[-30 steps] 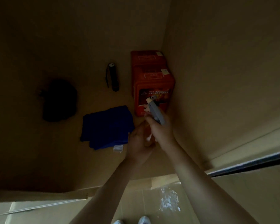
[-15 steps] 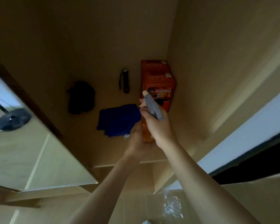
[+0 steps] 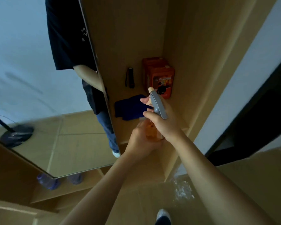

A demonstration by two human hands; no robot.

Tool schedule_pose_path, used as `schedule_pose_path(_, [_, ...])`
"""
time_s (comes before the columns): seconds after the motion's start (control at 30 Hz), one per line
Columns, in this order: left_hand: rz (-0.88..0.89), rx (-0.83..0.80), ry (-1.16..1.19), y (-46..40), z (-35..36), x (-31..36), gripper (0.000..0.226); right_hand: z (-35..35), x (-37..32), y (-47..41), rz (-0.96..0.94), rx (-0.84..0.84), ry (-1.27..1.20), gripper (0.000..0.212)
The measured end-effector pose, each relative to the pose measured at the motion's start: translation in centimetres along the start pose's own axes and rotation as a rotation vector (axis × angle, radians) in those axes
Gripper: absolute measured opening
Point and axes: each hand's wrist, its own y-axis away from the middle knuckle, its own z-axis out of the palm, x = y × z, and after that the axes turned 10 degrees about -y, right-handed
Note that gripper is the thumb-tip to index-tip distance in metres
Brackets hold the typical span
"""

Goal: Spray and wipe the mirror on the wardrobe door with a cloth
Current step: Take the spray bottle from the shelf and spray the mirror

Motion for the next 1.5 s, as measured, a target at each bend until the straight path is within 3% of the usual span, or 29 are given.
schedule_pose_path(0.17, [0.036, 0.022, 0.045, 4.0, -2.6, 1.5, 0.054, 2.2, -2.7, 2.9, -0.150, -0.023, -0.001, 0.044])
schedule_pose_path(0.43, [0.007, 0.042, 0.082, 8.2, -5.3, 3.9, 0.056, 4.7, -5.6, 5.5, -0.166, -0.016, 0.046, 0.021])
schedule_pose_path(0.83, [-0.013, 0.237, 0.063, 13.7, -9.1, 5.5, 0.075, 10.3, -11.0, 8.1, -0.239, -0.128, 0.000, 0.024])
schedule_pose_path(1.13, [0.011, 0.335, 0.001, 15.5, -18.8, 3.0, 0.063, 20.1, -14.5, 7.5, -0.271, -0.132, -0.055, 0.015])
schedule_pose_path(1.3, [0.022, 0.295, -0.050, 15.9, -26.3, 1.8, 0.063, 26.6, -16.4, 5.9, -0.297, -0.091, -0.067, 0.026])
schedule_pose_path(1.5, [0.087, 0.263, -0.063, 15.7, -33.5, 0.5, 0.057, 32.7, -18.4, 4.3, -0.385, -0.001, -0.076, 0.012])
